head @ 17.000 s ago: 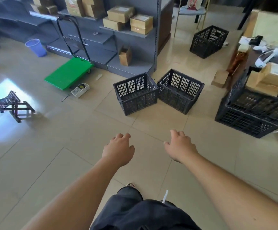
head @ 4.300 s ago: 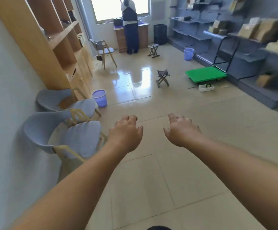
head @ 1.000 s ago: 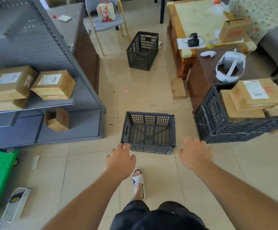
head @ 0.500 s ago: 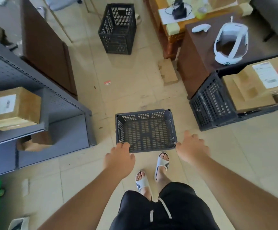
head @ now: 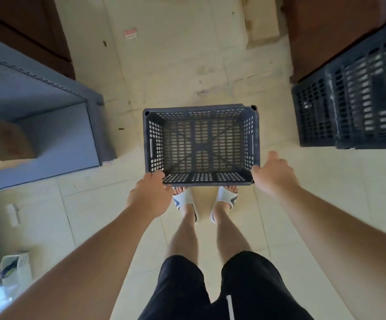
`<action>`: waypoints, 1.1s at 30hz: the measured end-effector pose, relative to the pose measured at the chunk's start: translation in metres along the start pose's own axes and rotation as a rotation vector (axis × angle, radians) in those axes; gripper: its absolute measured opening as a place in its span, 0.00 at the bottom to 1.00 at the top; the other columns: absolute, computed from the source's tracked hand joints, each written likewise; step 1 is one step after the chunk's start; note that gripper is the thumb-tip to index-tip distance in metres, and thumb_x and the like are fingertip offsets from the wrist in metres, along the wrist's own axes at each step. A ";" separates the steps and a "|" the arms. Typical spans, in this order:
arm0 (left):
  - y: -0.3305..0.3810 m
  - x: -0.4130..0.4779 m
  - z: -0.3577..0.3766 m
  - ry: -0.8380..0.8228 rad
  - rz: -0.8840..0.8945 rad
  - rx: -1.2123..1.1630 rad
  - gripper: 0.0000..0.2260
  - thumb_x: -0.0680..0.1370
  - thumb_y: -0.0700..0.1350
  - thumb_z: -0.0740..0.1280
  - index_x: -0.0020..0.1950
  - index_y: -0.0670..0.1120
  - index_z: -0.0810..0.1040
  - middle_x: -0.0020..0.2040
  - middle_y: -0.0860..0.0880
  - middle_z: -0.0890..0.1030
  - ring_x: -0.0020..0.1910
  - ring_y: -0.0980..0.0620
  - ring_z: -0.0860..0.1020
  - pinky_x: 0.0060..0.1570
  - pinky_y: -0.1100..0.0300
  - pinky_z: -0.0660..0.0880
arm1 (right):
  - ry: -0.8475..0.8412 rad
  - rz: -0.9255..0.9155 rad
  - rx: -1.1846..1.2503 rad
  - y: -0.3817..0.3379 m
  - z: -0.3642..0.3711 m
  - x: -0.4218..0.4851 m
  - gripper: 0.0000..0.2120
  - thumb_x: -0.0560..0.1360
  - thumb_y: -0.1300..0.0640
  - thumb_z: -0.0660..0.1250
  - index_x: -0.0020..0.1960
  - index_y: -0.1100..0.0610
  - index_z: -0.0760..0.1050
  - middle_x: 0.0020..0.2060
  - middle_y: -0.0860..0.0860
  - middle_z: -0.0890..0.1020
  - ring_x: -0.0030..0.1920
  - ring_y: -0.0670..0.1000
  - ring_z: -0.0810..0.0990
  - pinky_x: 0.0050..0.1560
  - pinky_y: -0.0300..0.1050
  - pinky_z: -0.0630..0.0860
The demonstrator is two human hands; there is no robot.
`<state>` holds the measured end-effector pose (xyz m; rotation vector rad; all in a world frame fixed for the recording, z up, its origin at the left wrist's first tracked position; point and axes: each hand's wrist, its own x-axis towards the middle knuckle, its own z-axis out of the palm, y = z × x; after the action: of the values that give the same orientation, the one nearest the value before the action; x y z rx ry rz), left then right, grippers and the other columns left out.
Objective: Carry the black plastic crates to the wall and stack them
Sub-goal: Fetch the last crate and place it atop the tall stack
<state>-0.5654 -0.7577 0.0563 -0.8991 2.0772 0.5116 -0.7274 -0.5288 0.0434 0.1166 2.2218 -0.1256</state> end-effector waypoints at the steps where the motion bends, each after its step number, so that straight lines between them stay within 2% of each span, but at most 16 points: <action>1: -0.005 0.024 0.010 -0.012 -0.018 -0.014 0.17 0.82 0.51 0.59 0.69 0.47 0.71 0.65 0.44 0.75 0.62 0.39 0.76 0.61 0.44 0.75 | -0.001 0.017 0.015 -0.001 0.012 0.020 0.24 0.80 0.50 0.59 0.73 0.58 0.62 0.66 0.62 0.72 0.65 0.65 0.73 0.58 0.57 0.72; 4: -0.019 0.089 0.038 -0.044 -0.042 -0.024 0.15 0.81 0.51 0.59 0.64 0.46 0.73 0.61 0.41 0.77 0.57 0.37 0.77 0.57 0.43 0.78 | -0.006 0.075 0.089 -0.002 0.047 0.074 0.22 0.77 0.51 0.60 0.69 0.56 0.64 0.63 0.61 0.75 0.61 0.65 0.75 0.58 0.58 0.76; 7: -0.033 0.143 0.061 -0.040 -0.031 -0.017 0.13 0.80 0.50 0.59 0.61 0.45 0.73 0.60 0.41 0.78 0.55 0.37 0.78 0.55 0.42 0.79 | -0.010 0.116 0.158 -0.001 0.077 0.124 0.24 0.78 0.49 0.60 0.72 0.55 0.64 0.61 0.58 0.77 0.58 0.64 0.79 0.52 0.56 0.79; 8: -0.037 0.160 0.069 -0.033 -0.028 -0.010 0.14 0.81 0.51 0.59 0.63 0.45 0.73 0.61 0.41 0.78 0.56 0.38 0.78 0.56 0.41 0.79 | -0.007 0.131 0.187 -0.001 0.086 0.141 0.26 0.78 0.48 0.61 0.74 0.54 0.63 0.63 0.58 0.77 0.57 0.64 0.80 0.50 0.54 0.79; 10: -0.045 0.194 0.083 -0.025 -0.033 -0.001 0.17 0.81 0.51 0.60 0.68 0.46 0.72 0.64 0.41 0.77 0.59 0.37 0.77 0.59 0.40 0.78 | 0.019 0.157 0.260 0.005 0.104 0.175 0.28 0.80 0.49 0.61 0.77 0.53 0.61 0.64 0.57 0.76 0.55 0.61 0.80 0.38 0.47 0.75; 12: -0.050 0.229 0.094 0.011 -0.068 -0.038 0.20 0.82 0.51 0.61 0.72 0.46 0.70 0.66 0.41 0.76 0.61 0.37 0.77 0.60 0.40 0.78 | 0.059 0.181 0.307 0.008 0.118 0.207 0.27 0.80 0.51 0.63 0.78 0.54 0.61 0.64 0.57 0.75 0.47 0.56 0.79 0.32 0.43 0.69; 13: -0.053 0.245 0.098 0.054 -0.112 -0.071 0.21 0.81 0.50 0.62 0.74 0.46 0.69 0.68 0.41 0.75 0.62 0.37 0.76 0.61 0.40 0.77 | 0.075 0.190 0.311 0.010 0.125 0.222 0.28 0.80 0.51 0.63 0.77 0.54 0.61 0.64 0.57 0.75 0.44 0.54 0.78 0.34 0.43 0.70; 14: -0.054 0.259 0.101 0.114 -0.175 -0.108 0.24 0.81 0.49 0.63 0.76 0.45 0.66 0.70 0.41 0.72 0.65 0.37 0.74 0.63 0.40 0.75 | 0.100 0.195 0.315 0.011 0.132 0.237 0.28 0.79 0.50 0.64 0.76 0.55 0.62 0.64 0.58 0.74 0.46 0.55 0.79 0.38 0.45 0.74; 15: -0.057 0.273 0.103 0.178 -0.239 -0.146 0.26 0.81 0.48 0.64 0.77 0.44 0.64 0.72 0.41 0.70 0.69 0.37 0.71 0.65 0.39 0.73 | 0.141 0.197 0.308 0.011 0.138 0.250 0.28 0.78 0.49 0.65 0.75 0.55 0.63 0.65 0.58 0.73 0.51 0.58 0.80 0.45 0.49 0.77; 17: -0.065 0.297 0.105 0.267 -0.332 -0.215 0.27 0.81 0.48 0.64 0.78 0.41 0.61 0.74 0.40 0.67 0.71 0.37 0.68 0.66 0.39 0.71 | 0.243 0.204 0.293 0.012 0.147 0.272 0.29 0.76 0.48 0.67 0.73 0.55 0.64 0.67 0.59 0.71 0.62 0.63 0.77 0.58 0.58 0.78; 18: -0.073 0.311 0.109 0.277 -0.352 -0.246 0.27 0.81 0.48 0.63 0.77 0.41 0.62 0.73 0.39 0.68 0.70 0.36 0.69 0.65 0.39 0.72 | 0.284 0.200 0.313 0.013 0.151 0.283 0.29 0.76 0.48 0.67 0.73 0.55 0.64 0.68 0.59 0.71 0.64 0.63 0.75 0.61 0.59 0.77; 20: -0.083 0.332 0.115 0.256 -0.374 -0.336 0.22 0.82 0.50 0.61 0.73 0.42 0.66 0.66 0.40 0.75 0.62 0.36 0.75 0.58 0.43 0.76 | 0.322 0.180 0.391 0.015 0.159 0.302 0.27 0.77 0.49 0.65 0.73 0.54 0.65 0.66 0.56 0.73 0.61 0.61 0.76 0.60 0.57 0.76; 23: -0.090 0.356 0.125 0.283 -0.373 -0.738 0.14 0.83 0.48 0.61 0.65 0.43 0.72 0.56 0.44 0.82 0.45 0.48 0.80 0.43 0.57 0.81 | 0.303 0.158 0.512 0.020 0.169 0.323 0.17 0.79 0.49 0.61 0.65 0.54 0.70 0.55 0.54 0.80 0.51 0.59 0.81 0.55 0.56 0.79; 25: -0.093 0.365 0.130 0.293 -0.373 -0.932 0.11 0.83 0.45 0.62 0.62 0.44 0.76 0.50 0.46 0.85 0.39 0.53 0.80 0.43 0.58 0.79 | 0.307 0.169 0.617 0.025 0.173 0.332 0.11 0.80 0.51 0.60 0.59 0.53 0.73 0.49 0.52 0.83 0.43 0.54 0.83 0.49 0.53 0.81; 28: -0.100 0.366 0.128 0.241 -0.355 -0.970 0.07 0.83 0.44 0.64 0.57 0.43 0.78 0.42 0.47 0.80 0.33 0.53 0.77 0.43 0.56 0.77 | 0.286 0.153 0.665 0.027 0.171 0.331 0.07 0.82 0.53 0.59 0.57 0.52 0.74 0.43 0.49 0.83 0.35 0.50 0.80 0.44 0.51 0.79; 33: -0.100 0.339 0.111 0.244 -0.369 -0.950 0.07 0.82 0.43 0.64 0.56 0.42 0.77 0.39 0.47 0.78 0.32 0.51 0.76 0.42 0.55 0.77 | 0.287 0.139 0.672 0.028 0.148 0.303 0.07 0.82 0.53 0.59 0.55 0.52 0.75 0.42 0.47 0.82 0.39 0.53 0.80 0.46 0.53 0.80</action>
<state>-0.5794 -0.8990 -0.2859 -1.9138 1.7577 1.2695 -0.7918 -0.5088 -0.2880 0.6900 2.3564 -0.8193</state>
